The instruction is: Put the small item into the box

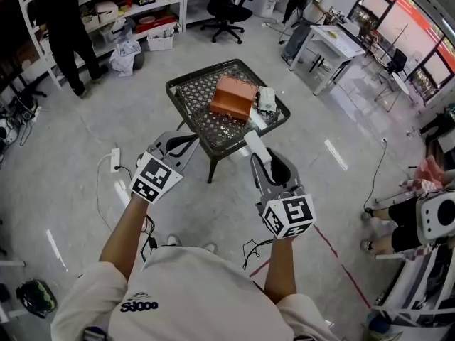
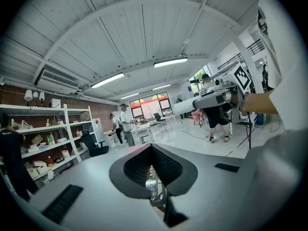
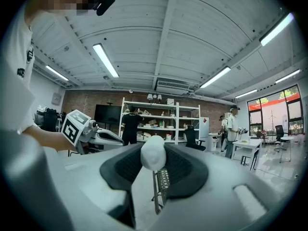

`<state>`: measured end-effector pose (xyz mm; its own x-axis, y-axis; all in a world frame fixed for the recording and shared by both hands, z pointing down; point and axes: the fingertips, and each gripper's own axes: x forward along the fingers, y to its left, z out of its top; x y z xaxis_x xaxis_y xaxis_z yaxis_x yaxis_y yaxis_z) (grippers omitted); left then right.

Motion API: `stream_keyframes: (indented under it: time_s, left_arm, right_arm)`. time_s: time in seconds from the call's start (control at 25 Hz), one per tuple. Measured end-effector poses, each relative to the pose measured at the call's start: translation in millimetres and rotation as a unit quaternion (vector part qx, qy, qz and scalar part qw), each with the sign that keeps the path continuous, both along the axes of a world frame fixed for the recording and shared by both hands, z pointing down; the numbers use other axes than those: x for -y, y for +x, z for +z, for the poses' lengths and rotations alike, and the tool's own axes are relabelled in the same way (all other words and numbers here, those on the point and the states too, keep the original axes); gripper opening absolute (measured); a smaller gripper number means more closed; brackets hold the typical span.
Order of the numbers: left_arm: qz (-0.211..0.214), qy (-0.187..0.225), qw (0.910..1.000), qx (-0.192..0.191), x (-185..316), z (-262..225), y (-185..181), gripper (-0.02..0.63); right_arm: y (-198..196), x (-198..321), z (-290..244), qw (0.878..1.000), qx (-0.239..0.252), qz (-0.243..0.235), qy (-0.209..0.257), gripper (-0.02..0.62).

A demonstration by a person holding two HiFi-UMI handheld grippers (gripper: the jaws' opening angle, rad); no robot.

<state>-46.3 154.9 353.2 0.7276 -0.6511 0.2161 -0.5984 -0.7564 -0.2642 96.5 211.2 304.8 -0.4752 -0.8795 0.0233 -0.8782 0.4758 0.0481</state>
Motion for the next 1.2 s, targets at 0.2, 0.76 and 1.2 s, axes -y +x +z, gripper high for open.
stream_keyframes:
  time_s: [0.2,0.76,1.2]
  left_arm:
    - [-0.012,-0.005,0.9999,0.006,-7,10,9,0.002]
    - [-0.025,-0.017,0.9995,0.007,-16,20,44,0.002]
    - [-0.023,-0.024,0.9994,-0.008,41,32,54,0.002]
  right_arm:
    - [9,-2,12,1.000,-0.005,-0.014,-0.004,0.140]
    - [50,-8,25,1.000,0.004,-0.015,-0.021,0.140]
    - [69,42,33,0.999,0.029,0.002,-0.029,0.140]
